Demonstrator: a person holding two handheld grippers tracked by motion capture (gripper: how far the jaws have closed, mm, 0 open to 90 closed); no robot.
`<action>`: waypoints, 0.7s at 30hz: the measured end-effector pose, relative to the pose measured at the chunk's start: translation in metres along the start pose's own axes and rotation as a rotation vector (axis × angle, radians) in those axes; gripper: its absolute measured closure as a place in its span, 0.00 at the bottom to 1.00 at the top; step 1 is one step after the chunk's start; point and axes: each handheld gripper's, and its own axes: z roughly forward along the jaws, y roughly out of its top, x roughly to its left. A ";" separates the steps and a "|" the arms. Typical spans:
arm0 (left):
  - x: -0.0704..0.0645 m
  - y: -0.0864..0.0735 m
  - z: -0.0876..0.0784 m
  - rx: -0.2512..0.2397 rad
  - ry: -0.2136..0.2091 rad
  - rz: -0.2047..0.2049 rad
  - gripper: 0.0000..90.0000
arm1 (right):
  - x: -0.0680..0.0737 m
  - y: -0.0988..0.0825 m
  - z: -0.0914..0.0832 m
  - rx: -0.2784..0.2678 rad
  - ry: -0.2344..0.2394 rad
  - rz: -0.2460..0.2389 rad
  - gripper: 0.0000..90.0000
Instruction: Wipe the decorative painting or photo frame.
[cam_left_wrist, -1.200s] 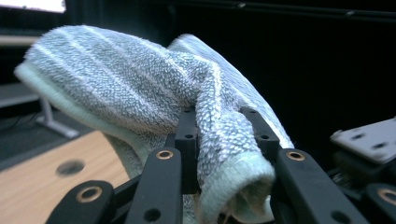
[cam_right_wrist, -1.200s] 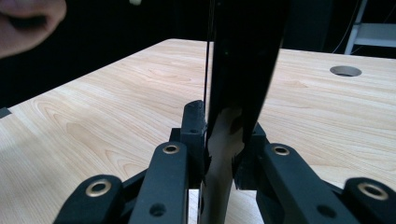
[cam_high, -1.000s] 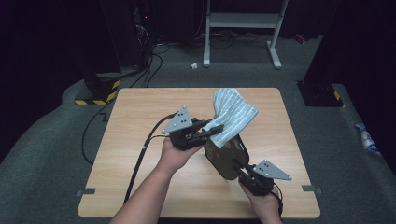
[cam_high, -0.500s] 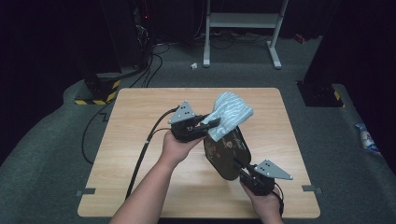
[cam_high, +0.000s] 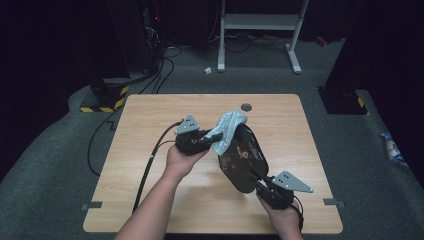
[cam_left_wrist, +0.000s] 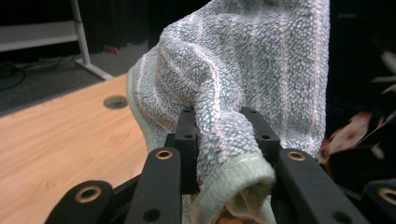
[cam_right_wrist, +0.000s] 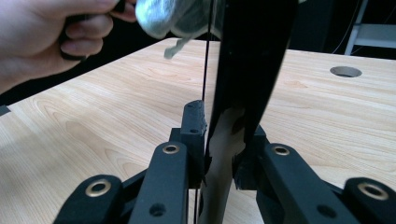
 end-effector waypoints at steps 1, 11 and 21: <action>0.001 -0.004 0.000 0.000 0.000 -0.010 0.79 | 0.000 0.000 0.000 0.001 0.000 -0.001 0.86; 0.016 -0.028 0.001 0.034 -0.017 -0.074 0.79 | -0.001 0.000 0.000 -0.002 0.003 -0.001 0.86; 0.026 -0.050 0.006 0.094 -0.024 -0.110 0.79 | 0.000 -0.001 0.000 -0.003 0.000 0.000 0.86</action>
